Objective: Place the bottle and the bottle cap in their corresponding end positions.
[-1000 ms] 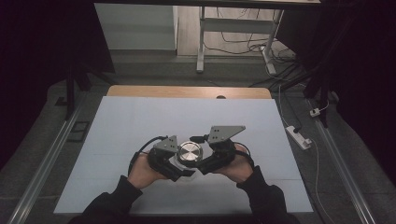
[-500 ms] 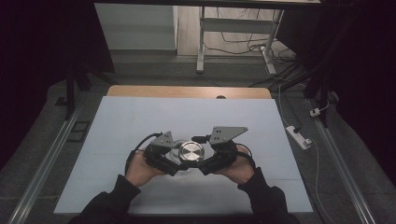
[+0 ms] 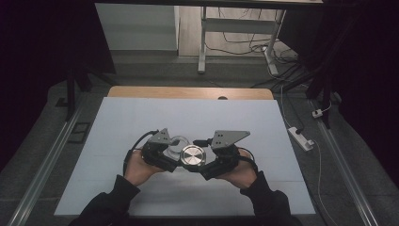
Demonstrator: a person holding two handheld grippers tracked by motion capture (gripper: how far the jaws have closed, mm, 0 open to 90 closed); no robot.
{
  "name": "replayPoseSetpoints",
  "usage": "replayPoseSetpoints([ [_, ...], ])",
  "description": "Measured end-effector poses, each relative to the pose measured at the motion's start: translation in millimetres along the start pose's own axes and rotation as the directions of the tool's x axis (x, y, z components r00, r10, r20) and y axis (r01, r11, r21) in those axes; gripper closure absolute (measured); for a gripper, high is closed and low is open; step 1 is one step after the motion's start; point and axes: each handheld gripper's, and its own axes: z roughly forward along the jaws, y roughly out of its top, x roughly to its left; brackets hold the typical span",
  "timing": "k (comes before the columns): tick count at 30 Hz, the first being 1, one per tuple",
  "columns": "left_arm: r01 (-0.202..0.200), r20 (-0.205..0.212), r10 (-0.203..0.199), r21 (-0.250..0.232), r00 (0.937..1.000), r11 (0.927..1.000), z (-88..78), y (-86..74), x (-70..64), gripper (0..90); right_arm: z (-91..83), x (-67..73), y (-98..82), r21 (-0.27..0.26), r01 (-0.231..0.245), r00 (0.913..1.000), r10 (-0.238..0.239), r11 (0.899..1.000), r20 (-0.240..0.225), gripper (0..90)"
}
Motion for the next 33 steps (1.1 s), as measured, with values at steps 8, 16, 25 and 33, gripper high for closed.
replayPoseSetpoints([
  [8, 0.018, -0.023, -0.019, -0.01, 0.9996, 0.9998, -1.4, 0.3, 5.4, 15.4, -1.6, 2.8, -4.7, 0.004, -0.005, 0.9999, 0.005, 1.0, 0.01, 19.9],
  [16, 0.031, -0.051, -0.032, -0.018, 0.9982, 0.9994, -3.3, 1.2, 11.3, 15.4, -2.1, 8.1, -8.7, 0.003, -0.001, 0.9999, 0.001, 1.0, 0.014, 19.9],
  [25, 0.023, -0.072, -0.025, -0.033, 0.9971, 0.9992, -3.1, 9.9, 14.9, 15.5, -0.3, 14.2, -15.4, 0.009, 0.001, 0.9999, -0.002, 1.0, 0.013, 19.9],
  [33, 0.015, -0.084, -0.019, -0.047, 0.9963, 0.9988, 1.4, 19.1, 20.4, 15.4, 1.5, 19.1, -21.8, 0.012, -0.001, 0.9999, 0.001, 1.0, 0.012, 19.9],
])
